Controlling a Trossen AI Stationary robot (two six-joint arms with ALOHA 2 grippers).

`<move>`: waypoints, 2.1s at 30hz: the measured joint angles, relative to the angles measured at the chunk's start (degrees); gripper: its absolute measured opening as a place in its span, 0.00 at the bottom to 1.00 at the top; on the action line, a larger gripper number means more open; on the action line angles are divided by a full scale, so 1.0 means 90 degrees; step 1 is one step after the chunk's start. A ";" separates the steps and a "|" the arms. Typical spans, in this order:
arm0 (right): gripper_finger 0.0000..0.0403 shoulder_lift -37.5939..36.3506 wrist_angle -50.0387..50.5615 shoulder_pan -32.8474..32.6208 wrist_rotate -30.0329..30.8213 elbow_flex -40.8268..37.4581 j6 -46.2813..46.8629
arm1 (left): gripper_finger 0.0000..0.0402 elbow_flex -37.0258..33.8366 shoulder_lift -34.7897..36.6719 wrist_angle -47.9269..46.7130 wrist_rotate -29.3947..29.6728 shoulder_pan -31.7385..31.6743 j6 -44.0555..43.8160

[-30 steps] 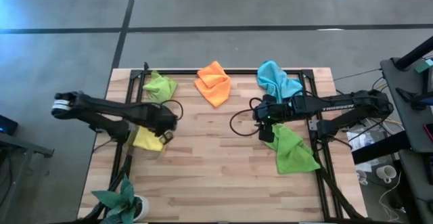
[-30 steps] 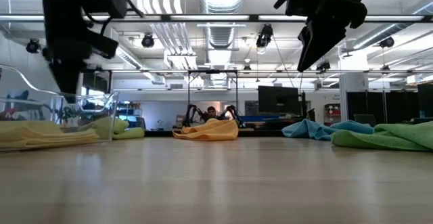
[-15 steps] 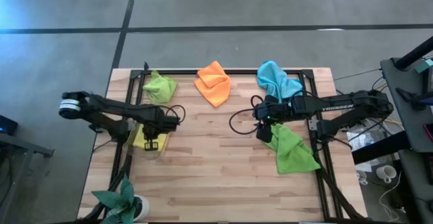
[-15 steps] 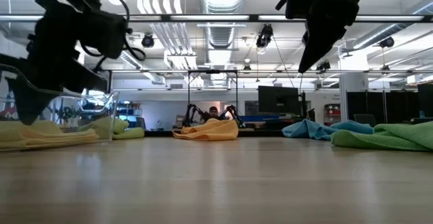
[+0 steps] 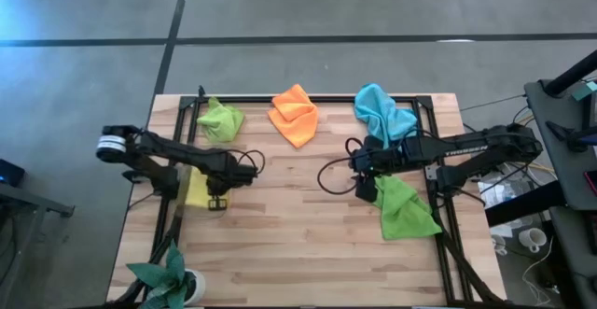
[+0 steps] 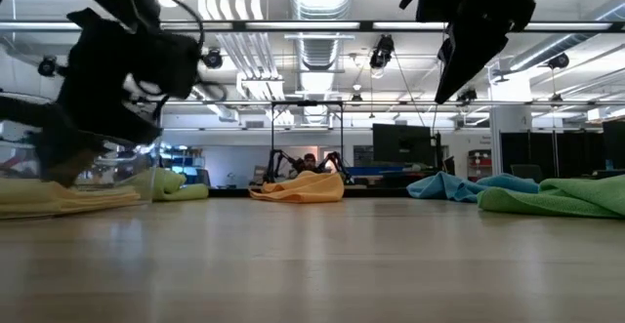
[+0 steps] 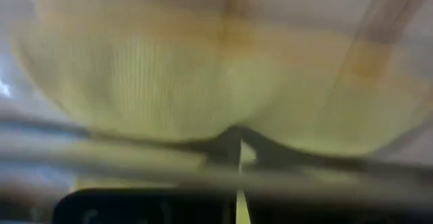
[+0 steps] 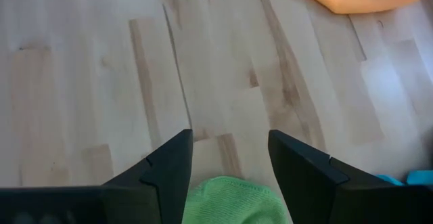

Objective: Fold microfiber towels
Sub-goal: Put the folded yellow microfiber towel into the transparent bin

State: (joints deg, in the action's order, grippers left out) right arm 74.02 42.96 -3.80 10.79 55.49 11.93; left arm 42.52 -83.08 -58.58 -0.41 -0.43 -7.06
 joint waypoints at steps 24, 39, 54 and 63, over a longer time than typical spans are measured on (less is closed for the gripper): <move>0.48 0.0000 0.0022 0.0006 0.0041 -0.0265 0.0194 | 0.24 -0.0316 0.0275 0.2317 0.0212 0.0008 0.0045; 0.48 0.0000 0.0051 0.0006 0.0039 -0.0265 0.0413 | 0.14 -0.1103 -0.0440 0.4737 0.0254 0.0018 -0.0009; 0.48 0.0000 0.0065 0.0011 0.0122 -0.0265 0.0172 | 0.00 -0.1188 0.1001 0.4403 -0.0276 0.0193 0.0715; 0.48 0.0000 -0.0030 0.0049 0.0427 -0.0265 0.0173 | 0.10 -0.1209 0.0870 0.4752 -0.0672 0.0324 0.0986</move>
State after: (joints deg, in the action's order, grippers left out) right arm 74.02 42.69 -3.36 14.63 53.10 13.48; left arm 31.64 -75.25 -15.81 -6.45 2.49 1.81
